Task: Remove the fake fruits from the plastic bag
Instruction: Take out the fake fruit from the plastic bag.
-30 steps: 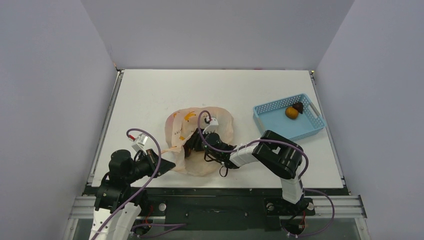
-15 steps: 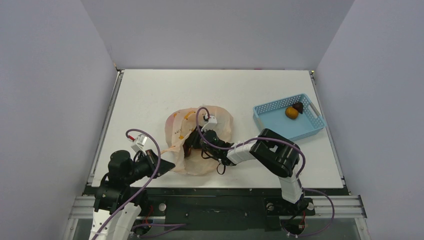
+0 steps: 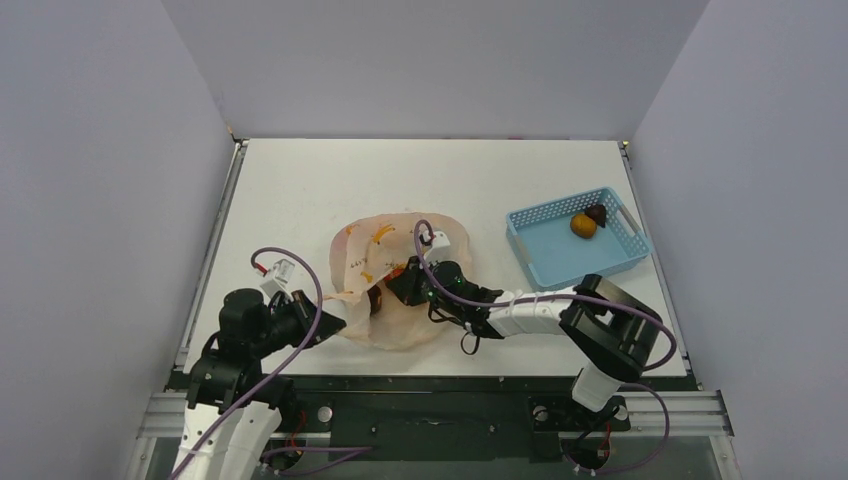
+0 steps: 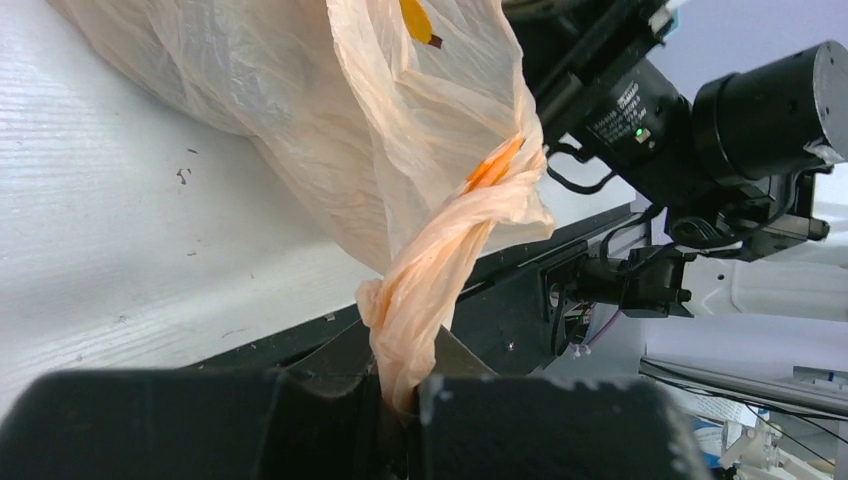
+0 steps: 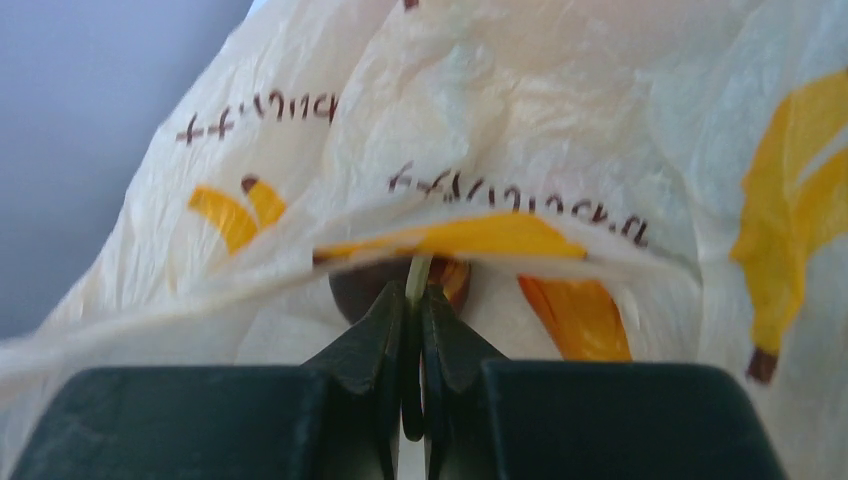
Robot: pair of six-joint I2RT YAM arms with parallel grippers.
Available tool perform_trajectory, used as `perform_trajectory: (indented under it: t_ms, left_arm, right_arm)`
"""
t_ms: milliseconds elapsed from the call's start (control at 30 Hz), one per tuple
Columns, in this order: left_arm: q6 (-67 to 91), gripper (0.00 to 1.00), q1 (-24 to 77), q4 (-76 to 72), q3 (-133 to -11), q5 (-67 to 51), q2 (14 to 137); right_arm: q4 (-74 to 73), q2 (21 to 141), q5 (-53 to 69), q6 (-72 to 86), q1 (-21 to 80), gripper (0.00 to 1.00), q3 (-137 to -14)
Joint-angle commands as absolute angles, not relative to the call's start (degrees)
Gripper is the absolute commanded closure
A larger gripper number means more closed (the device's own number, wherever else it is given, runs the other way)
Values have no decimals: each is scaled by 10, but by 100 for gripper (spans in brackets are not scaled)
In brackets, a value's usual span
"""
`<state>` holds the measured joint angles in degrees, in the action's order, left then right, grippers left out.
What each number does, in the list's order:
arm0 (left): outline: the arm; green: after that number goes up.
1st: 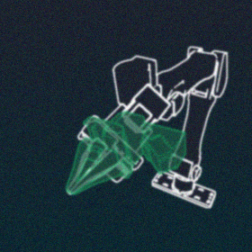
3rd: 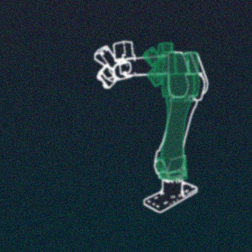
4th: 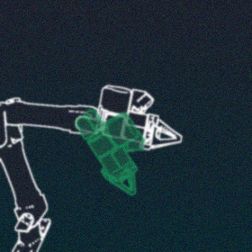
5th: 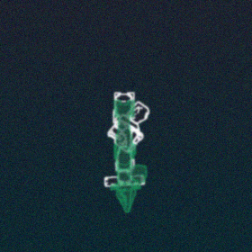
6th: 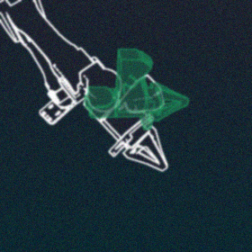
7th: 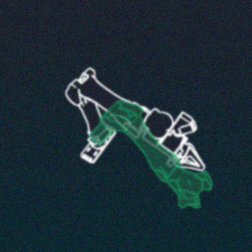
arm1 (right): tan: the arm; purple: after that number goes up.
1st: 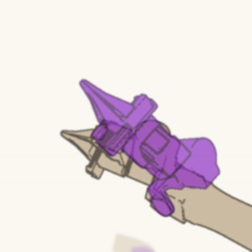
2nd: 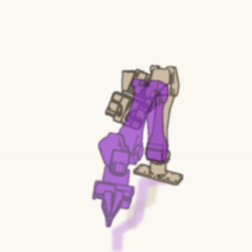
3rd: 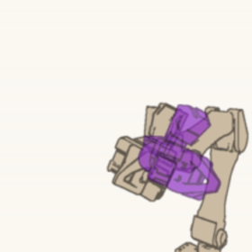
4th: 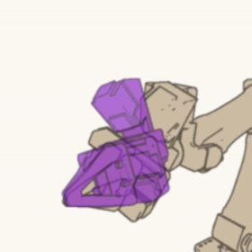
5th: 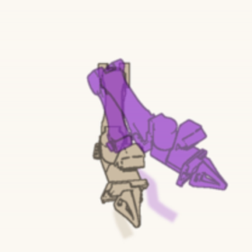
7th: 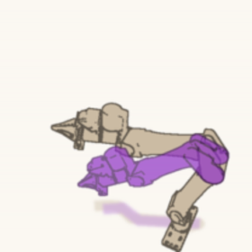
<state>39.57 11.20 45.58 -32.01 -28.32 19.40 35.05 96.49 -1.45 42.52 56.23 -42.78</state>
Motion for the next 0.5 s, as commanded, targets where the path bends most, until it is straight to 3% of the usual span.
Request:
perform_trajectory:
  t_ms: [0,267,467]
  left_arm:
    - [383,100,113,412,-353,-275,205]
    - [356,100,114,386,-383,-268,246]
    - [325,100,113,405,-404,-274,296]
  right_arm:
    - [308,911,61,376,560,100,-388]
    - [197,849,92,295,568,100,-370]
    - [77,795,83,266,588,100,-424]
